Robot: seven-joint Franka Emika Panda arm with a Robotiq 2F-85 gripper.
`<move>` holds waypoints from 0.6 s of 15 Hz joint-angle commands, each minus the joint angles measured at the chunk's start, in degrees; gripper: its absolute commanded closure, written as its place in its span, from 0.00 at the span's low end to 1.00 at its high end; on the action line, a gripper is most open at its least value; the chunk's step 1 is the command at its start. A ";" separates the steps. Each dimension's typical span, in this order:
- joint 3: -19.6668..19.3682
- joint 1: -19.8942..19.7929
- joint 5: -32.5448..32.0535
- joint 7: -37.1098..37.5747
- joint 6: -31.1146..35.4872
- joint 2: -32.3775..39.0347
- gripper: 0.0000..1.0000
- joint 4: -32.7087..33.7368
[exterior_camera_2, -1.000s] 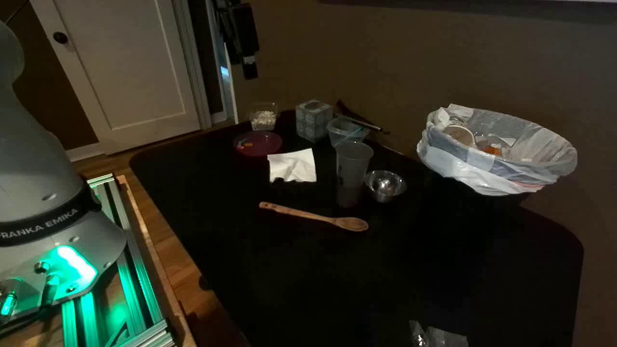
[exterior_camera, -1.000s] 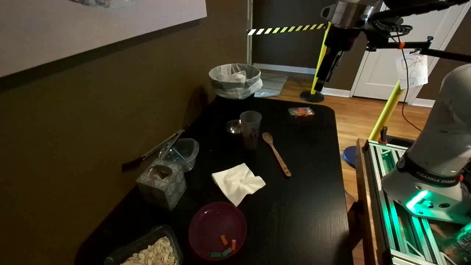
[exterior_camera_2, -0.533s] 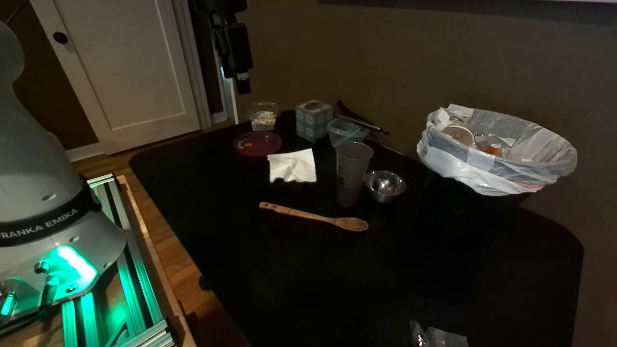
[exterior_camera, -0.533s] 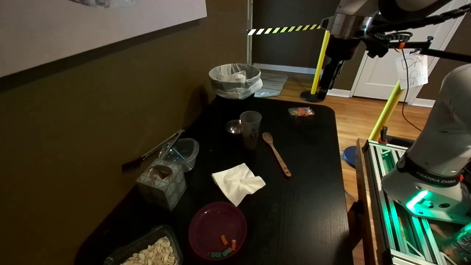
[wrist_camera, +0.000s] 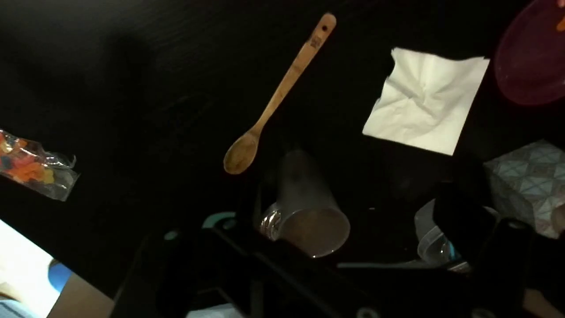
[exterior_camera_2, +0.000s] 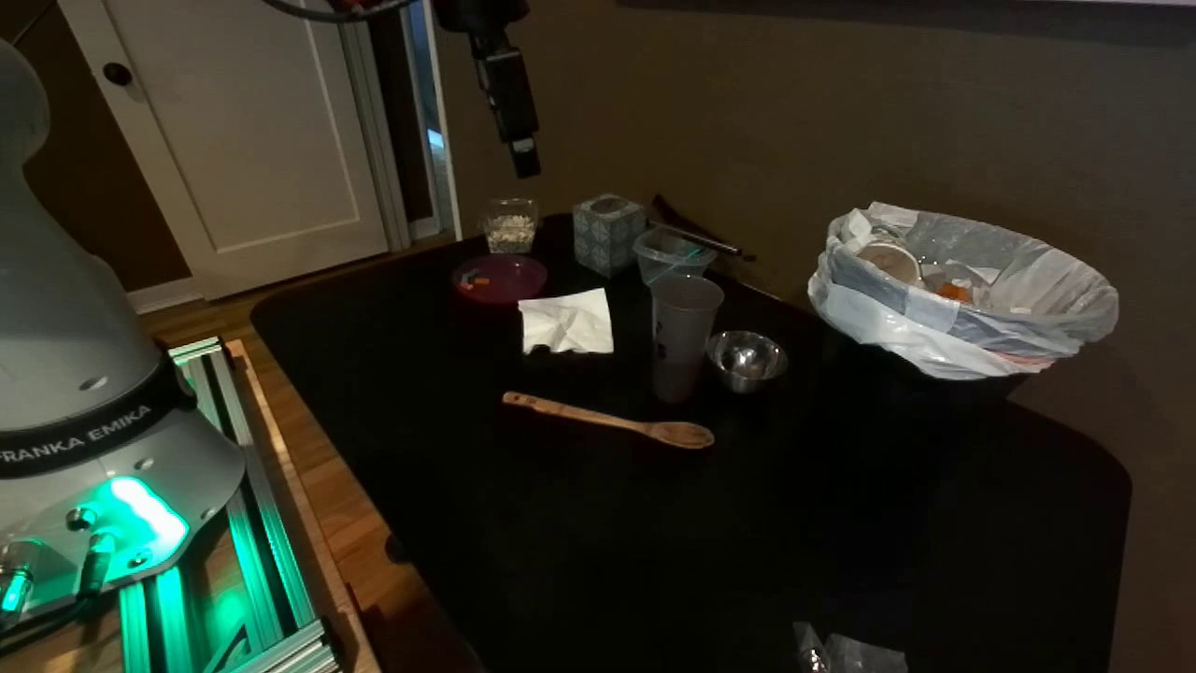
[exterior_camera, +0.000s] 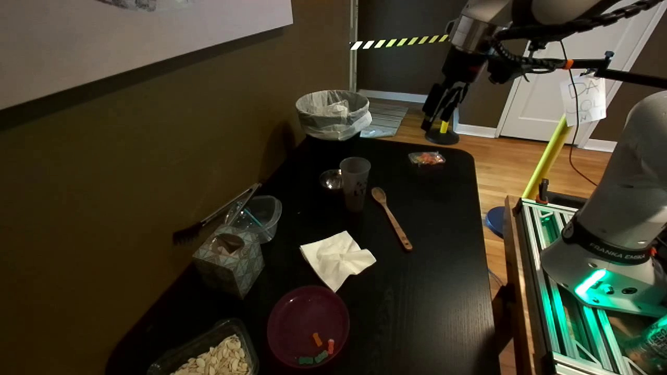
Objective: Put the wooden spoon on the cup
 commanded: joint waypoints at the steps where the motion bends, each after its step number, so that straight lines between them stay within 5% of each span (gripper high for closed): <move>1: 0.31 -1.27 2.61 4.55 9.58 10.67 0.00 0.74; 5: -0.48 -0.37 6.60 7.33 13.40 20.23 0.00 1.97; 6: 0.30 -1.36 4.09 6.03 11.77 14.98 0.00 0.84; 9: 0.23 -1.27 4.20 5.98 12.10 16.91 0.00 1.58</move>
